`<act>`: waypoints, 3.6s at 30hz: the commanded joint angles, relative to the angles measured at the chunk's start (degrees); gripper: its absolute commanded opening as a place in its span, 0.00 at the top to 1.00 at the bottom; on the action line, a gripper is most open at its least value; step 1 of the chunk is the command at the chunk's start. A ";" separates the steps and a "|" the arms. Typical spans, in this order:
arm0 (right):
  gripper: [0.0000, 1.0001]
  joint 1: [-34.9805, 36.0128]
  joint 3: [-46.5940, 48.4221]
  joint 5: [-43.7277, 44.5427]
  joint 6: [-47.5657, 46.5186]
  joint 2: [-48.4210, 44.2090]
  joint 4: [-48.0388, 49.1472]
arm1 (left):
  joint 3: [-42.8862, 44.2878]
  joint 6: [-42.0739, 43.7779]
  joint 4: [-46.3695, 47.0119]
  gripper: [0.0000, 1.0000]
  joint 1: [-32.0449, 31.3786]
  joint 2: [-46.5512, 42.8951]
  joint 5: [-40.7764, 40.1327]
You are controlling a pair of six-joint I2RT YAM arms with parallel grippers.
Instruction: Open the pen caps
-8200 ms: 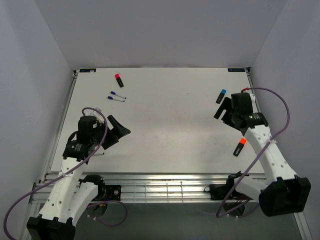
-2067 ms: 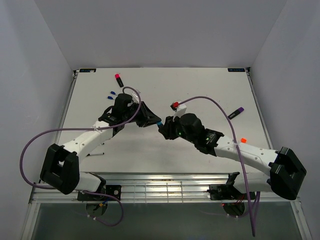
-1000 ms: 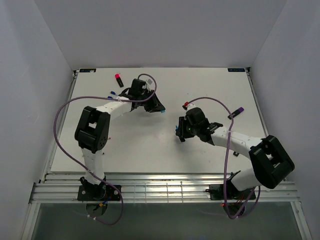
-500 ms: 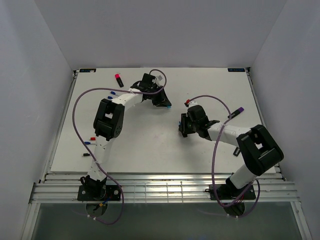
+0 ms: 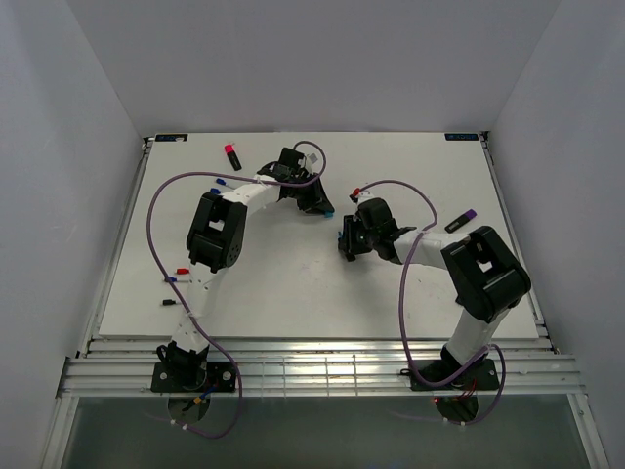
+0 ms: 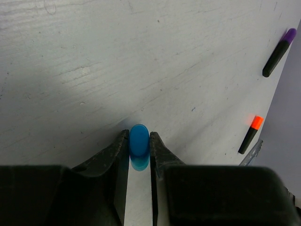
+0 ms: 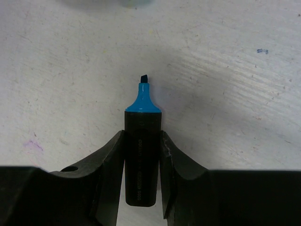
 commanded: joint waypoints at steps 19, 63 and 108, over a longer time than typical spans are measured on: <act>0.87 -0.17 -0.99 2.16 1.32 1.17 -0.06 | -7.53 -0.79 -0.59 0.42 2.69 -2.73 -2.24; 0.52 -5.18 -0.54 11.92 -1.75 1.09 -9.21 | -41.81 -9.76 16.99 0.37 2.69 -36.57 1.89; 0.19 -37.43 23.89 22.29 10.72 11.01 -31.71 | -45.42 -10.02 18.40 0.32 -1.18 -50.20 4.44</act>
